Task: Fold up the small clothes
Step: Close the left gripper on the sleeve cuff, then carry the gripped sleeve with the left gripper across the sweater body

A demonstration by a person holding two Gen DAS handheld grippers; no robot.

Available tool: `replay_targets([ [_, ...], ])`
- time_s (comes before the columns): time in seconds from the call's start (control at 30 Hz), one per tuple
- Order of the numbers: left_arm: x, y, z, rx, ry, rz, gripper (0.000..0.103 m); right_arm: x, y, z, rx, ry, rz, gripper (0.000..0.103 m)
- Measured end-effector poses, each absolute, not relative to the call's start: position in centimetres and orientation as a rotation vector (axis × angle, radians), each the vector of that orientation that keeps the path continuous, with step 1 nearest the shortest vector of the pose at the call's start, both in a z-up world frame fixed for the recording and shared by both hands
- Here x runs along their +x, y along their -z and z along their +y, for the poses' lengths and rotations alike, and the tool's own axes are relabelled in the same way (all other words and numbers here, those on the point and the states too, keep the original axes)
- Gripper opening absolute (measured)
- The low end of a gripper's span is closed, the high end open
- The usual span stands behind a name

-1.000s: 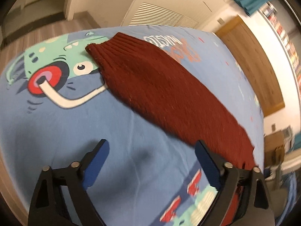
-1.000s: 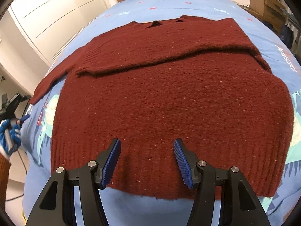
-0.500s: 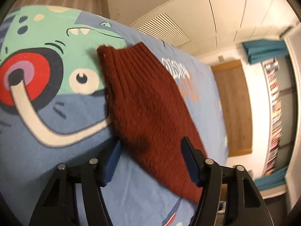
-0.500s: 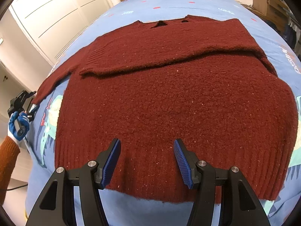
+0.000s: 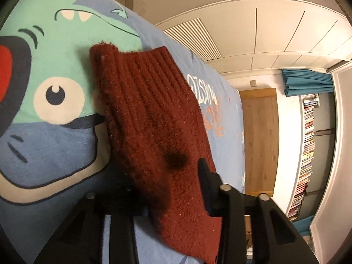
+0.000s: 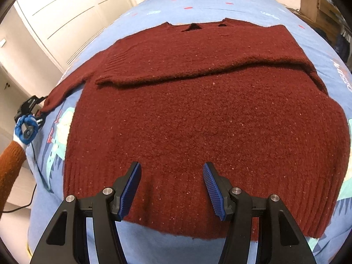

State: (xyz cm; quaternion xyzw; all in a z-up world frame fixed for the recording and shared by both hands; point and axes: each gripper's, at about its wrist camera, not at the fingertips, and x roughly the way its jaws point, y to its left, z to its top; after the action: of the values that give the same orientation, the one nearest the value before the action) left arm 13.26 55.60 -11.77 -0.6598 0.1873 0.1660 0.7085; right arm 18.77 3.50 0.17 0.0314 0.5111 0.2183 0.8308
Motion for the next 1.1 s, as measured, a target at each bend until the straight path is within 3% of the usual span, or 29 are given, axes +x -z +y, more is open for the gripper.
replay_targets([
  [0.13,13.1,12.1,55.4,-1.452,-0.391,0.437,0.008,18.8,-0.2,3.4,0.073,-0.471,1.082,0.060],
  [1.1,20.6,3.7,49.1,-1.312,-0.225,0.426,0.006,17.4,-0.9,-0.8,0.141,-0.483,1.034,0.060],
])
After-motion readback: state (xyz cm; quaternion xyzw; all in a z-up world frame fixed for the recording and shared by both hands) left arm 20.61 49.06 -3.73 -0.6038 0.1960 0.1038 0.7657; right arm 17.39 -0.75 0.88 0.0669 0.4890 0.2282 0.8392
